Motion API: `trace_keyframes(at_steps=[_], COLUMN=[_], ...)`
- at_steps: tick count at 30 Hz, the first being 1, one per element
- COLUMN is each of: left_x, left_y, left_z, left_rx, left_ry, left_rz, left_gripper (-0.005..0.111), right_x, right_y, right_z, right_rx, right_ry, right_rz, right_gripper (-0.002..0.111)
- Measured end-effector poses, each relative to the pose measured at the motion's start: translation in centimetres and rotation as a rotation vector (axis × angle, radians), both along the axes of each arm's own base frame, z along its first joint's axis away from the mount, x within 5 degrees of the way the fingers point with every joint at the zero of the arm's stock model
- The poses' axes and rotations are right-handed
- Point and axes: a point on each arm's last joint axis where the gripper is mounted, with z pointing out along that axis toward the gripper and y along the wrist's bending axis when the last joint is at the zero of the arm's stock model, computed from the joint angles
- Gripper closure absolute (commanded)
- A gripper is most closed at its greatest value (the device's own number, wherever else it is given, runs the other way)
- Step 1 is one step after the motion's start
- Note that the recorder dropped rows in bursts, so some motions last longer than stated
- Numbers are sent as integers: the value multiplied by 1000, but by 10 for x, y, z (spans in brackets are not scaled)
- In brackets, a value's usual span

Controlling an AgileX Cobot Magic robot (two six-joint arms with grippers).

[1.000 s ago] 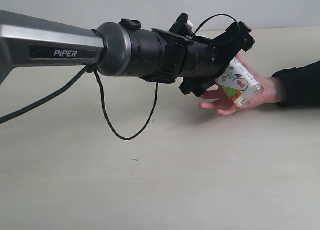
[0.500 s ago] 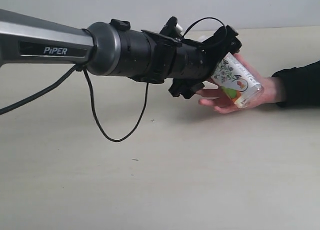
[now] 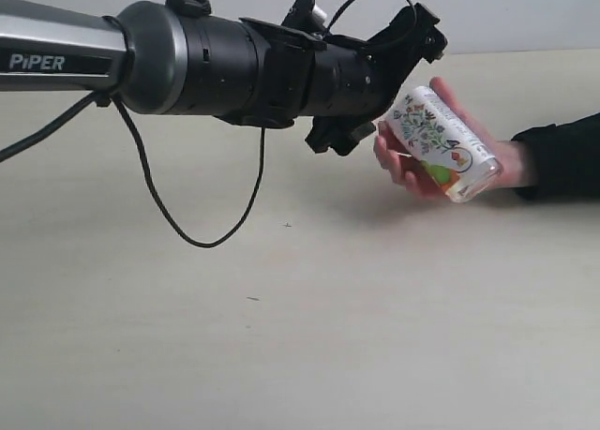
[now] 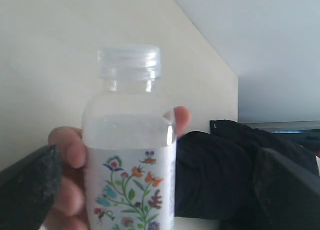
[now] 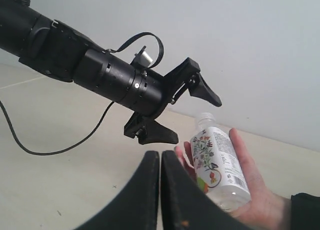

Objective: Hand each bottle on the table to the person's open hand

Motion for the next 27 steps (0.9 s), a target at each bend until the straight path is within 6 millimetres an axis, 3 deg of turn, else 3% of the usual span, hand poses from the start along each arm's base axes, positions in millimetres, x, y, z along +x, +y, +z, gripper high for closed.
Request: trace_keyframes(at_steps=[15, 18, 21, 22, 23, 27], left_x=[-10, -13, -16, -16, -17, -18], left_y=[23, 27, 33, 35, 36, 39], left_z=[12, 16, 22, 26, 29, 36], left_rx=[36, 43, 68, 79, 100, 192], left_ry=[-8, -14, -38, -52, -72, -149], left_rz=[61, 78, 89, 92, 82, 26], left_gripper=[8, 30, 77, 98, 105, 103], right_x=[0, 0, 0, 0, 0, 0], right_y=[0, 0, 0, 0, 0, 0], right_z=[0, 0, 0, 0, 0, 0], right_rx=[0, 0, 0, 0, 0, 0], right_ry=[0, 0, 0, 0, 0, 0], right_rz=[0, 0, 0, 0, 0, 0], right_gripper=[106, 106, 106, 106, 106, 106])
